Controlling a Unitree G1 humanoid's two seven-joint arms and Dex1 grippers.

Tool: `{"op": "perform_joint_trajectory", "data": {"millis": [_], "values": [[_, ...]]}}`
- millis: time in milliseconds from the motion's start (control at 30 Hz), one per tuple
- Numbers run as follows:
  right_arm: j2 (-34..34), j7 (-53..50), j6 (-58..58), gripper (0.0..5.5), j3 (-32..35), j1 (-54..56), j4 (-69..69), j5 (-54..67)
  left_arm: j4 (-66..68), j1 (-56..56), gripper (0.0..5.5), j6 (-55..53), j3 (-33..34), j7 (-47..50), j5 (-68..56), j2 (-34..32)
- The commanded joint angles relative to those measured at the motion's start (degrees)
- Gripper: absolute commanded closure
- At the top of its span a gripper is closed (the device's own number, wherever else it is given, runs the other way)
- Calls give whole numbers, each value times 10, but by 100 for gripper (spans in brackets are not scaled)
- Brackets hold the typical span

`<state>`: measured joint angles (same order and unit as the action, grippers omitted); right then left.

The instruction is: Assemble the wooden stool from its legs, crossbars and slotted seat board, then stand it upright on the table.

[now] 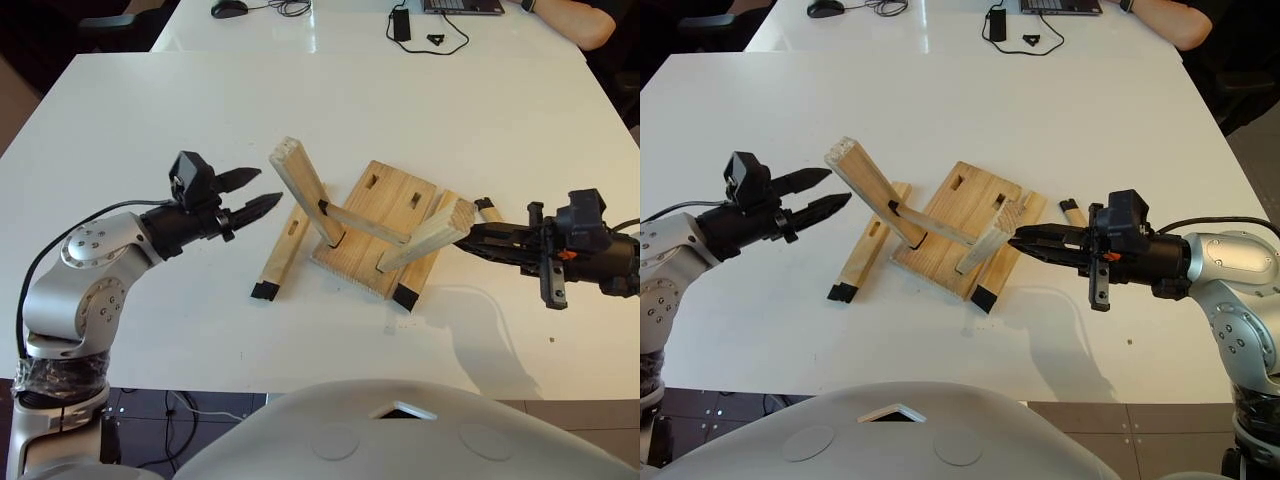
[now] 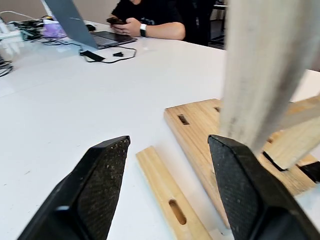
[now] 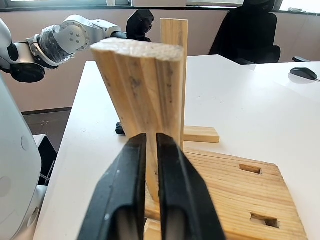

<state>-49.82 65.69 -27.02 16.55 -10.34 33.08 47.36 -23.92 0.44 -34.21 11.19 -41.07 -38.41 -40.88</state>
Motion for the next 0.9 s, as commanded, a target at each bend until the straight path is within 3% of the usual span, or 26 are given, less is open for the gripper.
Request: {"op": "perform_joint_trajectory", "data": {"millis": [33,633,900], "values": [[-7,7,6,515,3,-3,-2,-10,-20,-6,262,-12,5,-14,-23,-1],[-10,21,6,515,-1,-1,-2,-20,-85,8,262,-32,-12,-58,-71,-4],[4,7,4,515,-19,17,3,-23,-142,-22,262,-39,-62,-66,-70,-11]]}}
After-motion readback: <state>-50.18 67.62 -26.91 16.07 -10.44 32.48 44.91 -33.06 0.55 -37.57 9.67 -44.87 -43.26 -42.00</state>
